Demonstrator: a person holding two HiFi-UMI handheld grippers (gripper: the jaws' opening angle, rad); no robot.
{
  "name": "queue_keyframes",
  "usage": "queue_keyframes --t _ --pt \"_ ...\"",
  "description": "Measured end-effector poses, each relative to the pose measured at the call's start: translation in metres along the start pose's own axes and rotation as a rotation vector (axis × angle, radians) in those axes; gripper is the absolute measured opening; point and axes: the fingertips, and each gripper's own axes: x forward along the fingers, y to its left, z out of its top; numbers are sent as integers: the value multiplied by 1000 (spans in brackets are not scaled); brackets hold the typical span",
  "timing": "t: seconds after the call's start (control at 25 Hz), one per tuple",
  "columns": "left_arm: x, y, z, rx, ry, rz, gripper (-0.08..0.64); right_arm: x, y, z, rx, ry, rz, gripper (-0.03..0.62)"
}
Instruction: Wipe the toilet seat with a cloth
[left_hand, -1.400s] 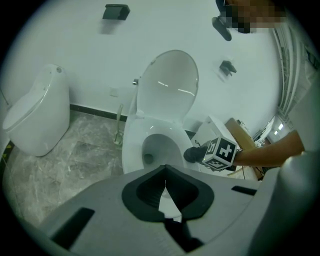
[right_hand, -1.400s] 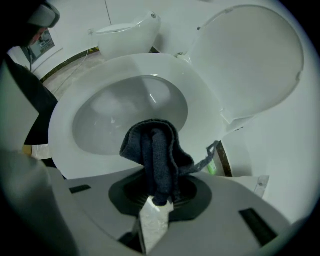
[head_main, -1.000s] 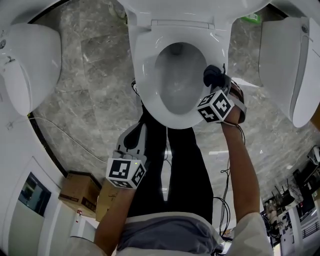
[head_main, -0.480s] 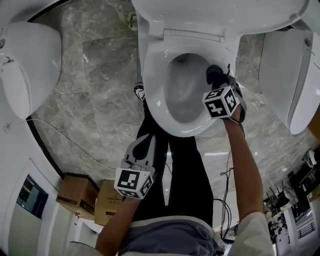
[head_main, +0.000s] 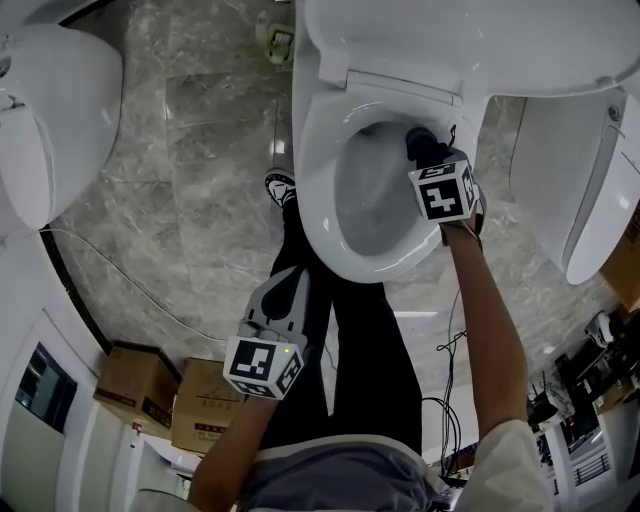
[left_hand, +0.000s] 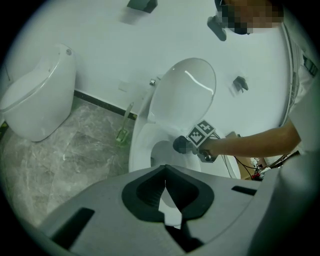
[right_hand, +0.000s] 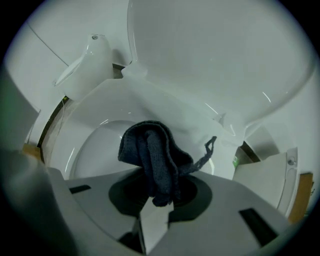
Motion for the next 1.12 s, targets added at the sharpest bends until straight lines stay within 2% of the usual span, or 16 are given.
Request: queue_keyframes --t 0.32,0.52,0.76,0.96,1.12 --pt "-4 4 3 -23 -12 9 9 3 20 29 -37 -41 36 71" --pt "-3 -2 7 -13 -28 7 9 -8 30 44 -3 -132 92 69" --pt "-3 -12 14 6 -45 12 9 -35 33 56 -97 -222 47 69" --pt "0 -27 11 10 -14 2 9 -62 32 50 -61 -289 60 69" --pt "-4 -43 12 13 -19 -11 9 -82 30 35 10 -329 86 69"
